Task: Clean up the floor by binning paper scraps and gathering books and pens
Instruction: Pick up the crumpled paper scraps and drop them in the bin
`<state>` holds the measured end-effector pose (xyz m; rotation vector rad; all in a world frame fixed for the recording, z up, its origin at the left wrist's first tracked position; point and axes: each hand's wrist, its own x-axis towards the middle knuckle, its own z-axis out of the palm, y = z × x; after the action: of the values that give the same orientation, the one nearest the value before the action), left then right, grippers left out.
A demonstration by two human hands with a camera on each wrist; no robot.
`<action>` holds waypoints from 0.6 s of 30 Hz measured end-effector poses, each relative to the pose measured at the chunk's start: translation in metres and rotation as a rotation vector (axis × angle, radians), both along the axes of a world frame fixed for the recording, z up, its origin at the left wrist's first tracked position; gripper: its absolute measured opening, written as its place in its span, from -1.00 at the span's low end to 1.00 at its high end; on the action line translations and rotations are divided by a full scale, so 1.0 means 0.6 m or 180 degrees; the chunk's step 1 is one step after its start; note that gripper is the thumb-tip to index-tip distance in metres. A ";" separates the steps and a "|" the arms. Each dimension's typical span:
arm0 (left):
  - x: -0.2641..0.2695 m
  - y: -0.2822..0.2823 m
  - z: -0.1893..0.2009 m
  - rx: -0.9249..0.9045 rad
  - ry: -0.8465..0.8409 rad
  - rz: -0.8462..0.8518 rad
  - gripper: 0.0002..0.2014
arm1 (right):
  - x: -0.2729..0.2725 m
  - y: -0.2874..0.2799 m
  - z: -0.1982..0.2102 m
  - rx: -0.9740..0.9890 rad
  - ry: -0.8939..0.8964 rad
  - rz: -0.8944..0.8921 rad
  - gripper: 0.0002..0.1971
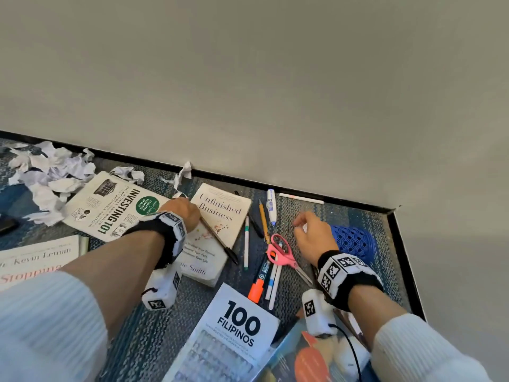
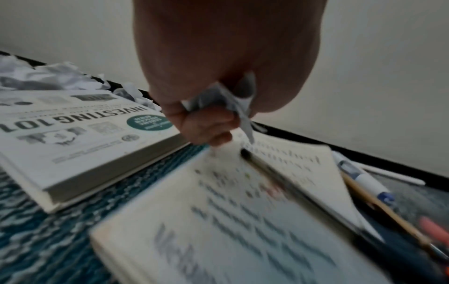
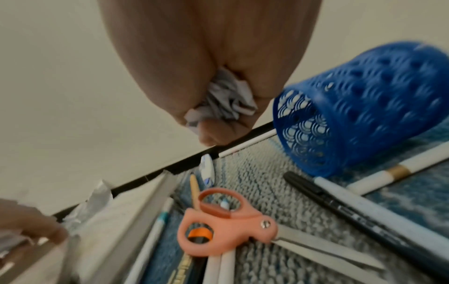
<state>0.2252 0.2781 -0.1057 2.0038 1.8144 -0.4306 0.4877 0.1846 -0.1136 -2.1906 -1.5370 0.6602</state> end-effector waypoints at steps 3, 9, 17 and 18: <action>0.024 -0.037 0.008 -0.0189 -0.0600 -0.0429 -0.64 | 0.004 -0.009 0.013 -0.0020 -0.0094 0.0005 -0.81; 0.008 -0.134 0.076 -0.0156 -0.0525 -0.1043 -0.69 | -0.076 -0.003 0.065 -0.0402 -0.0732 0.0892 -0.70; -0.157 -0.188 0.172 0.0024 -0.1025 -0.0635 -0.62 | -0.307 0.009 0.154 -0.0177 0.0196 0.1864 -0.31; -0.171 -0.186 0.193 0.0159 -0.0991 -0.0719 -0.55 | -0.327 0.006 0.167 -0.0157 0.0198 0.2027 -0.31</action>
<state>0.1225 0.1666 0.0099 2.1788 1.4323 -0.1263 0.2918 0.1882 -0.0135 -1.6686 -2.2151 0.9432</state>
